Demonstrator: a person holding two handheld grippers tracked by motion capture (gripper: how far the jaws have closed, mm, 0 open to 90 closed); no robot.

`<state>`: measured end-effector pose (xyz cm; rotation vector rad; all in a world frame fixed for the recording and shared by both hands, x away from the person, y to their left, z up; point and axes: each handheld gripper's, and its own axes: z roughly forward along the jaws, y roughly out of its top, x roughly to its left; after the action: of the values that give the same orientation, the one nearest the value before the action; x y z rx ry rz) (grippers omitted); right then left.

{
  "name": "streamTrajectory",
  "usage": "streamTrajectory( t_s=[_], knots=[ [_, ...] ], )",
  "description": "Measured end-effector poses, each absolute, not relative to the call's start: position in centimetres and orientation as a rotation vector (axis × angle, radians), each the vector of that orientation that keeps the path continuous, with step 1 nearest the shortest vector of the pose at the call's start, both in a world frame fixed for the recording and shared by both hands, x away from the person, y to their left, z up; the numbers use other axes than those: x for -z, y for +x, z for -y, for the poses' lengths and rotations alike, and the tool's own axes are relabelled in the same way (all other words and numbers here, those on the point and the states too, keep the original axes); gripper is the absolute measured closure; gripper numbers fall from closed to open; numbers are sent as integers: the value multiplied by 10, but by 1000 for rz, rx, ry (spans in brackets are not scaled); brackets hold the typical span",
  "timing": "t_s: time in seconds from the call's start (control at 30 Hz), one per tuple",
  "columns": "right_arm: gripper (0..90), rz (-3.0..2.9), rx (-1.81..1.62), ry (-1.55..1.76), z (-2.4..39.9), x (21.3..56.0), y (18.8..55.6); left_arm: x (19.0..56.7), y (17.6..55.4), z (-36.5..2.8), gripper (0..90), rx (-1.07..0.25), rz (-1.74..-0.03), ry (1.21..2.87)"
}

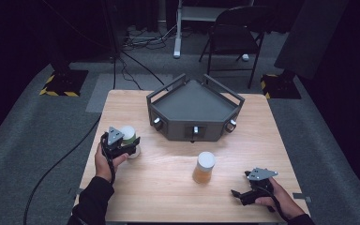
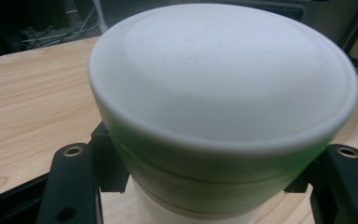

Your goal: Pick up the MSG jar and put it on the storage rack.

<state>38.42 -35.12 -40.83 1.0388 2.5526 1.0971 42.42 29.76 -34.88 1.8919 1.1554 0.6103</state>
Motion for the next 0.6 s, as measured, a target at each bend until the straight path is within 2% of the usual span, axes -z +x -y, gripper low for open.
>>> streamTrajectory(
  t_s=[0.6],
  knots=[
    [0, -2552, -1097, 1039, 351, 408, 384, 333, 420, -289, 347, -602, -1117, 1890]
  ],
)
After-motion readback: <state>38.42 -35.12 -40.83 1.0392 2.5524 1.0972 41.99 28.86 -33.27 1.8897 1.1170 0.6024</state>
